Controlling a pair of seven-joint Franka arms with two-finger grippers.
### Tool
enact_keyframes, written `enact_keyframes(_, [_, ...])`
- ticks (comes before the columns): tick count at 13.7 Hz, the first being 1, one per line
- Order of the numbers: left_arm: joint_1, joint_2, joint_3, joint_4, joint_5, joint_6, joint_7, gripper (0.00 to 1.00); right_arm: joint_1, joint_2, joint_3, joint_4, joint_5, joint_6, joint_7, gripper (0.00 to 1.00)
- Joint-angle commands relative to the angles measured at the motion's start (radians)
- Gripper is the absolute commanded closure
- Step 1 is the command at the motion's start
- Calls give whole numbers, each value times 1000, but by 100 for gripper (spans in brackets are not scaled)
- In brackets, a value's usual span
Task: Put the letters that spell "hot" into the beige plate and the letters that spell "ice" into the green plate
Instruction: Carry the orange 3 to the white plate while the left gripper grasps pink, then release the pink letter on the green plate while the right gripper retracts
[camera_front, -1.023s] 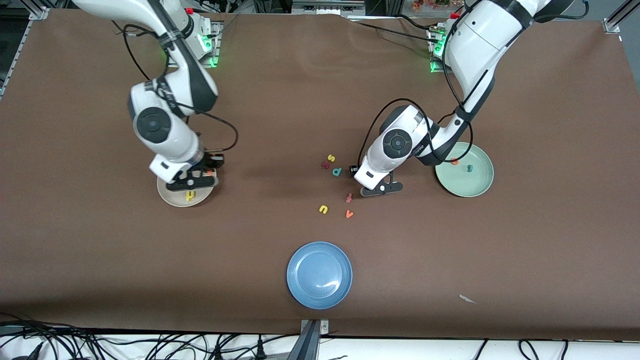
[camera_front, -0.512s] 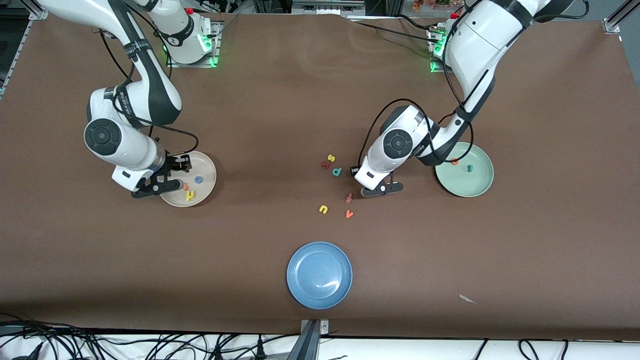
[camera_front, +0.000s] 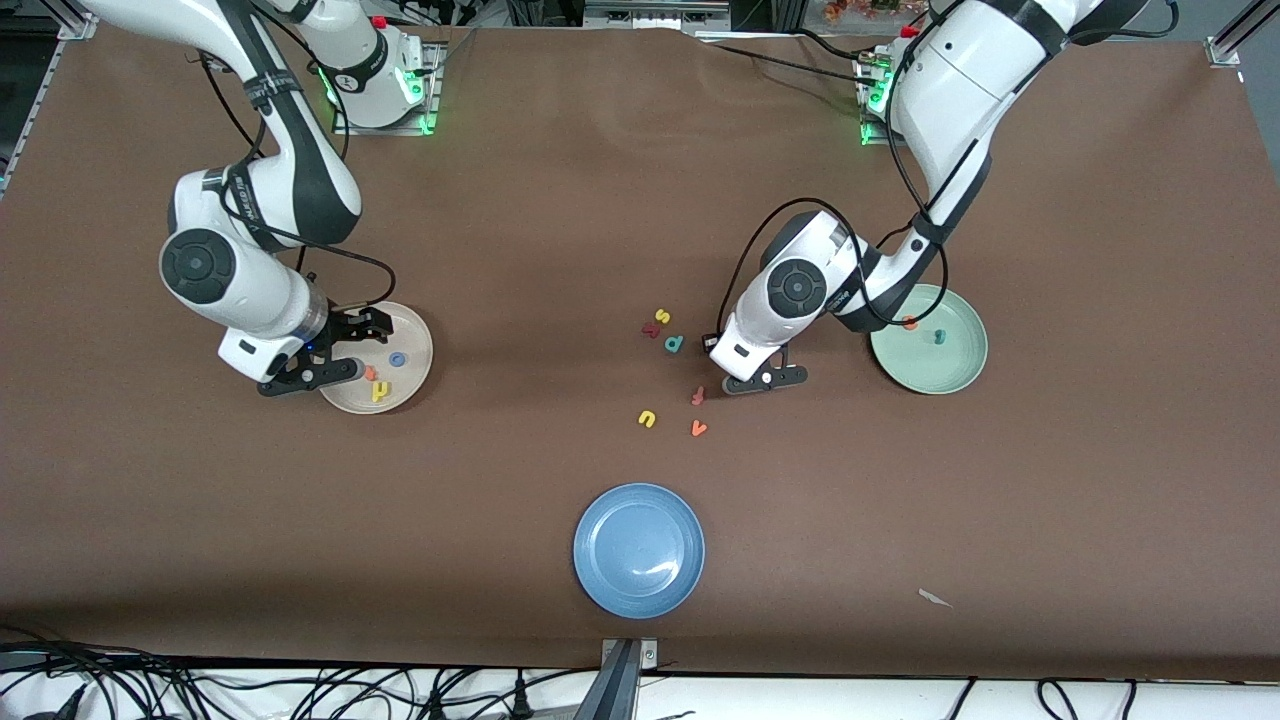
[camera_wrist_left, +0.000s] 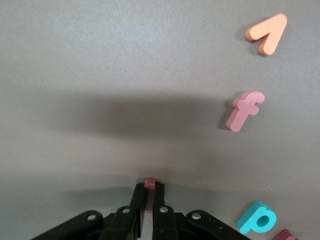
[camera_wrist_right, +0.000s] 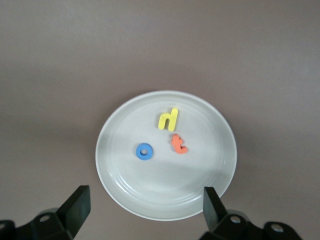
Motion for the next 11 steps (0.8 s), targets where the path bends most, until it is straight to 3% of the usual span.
enact_keyframes(1, [21,-65,6,1,37,-48,-16,100,-12,-73,6,78,49,-133,-16,0])
enact_keyframes(3, [58,-124,3,2,37,-151,24,100,-12,-94,-11,165,71,-250,-18,0])
enact_keyframes(7, [173,-221,1,1,37,-373,230,100,4,-113,-101,329,89,-455,-26,0])
enact_keyframes(11, [304,-231,1,-13,37,-472,450,100,95,-116,-267,416,91,-556,-107,0])
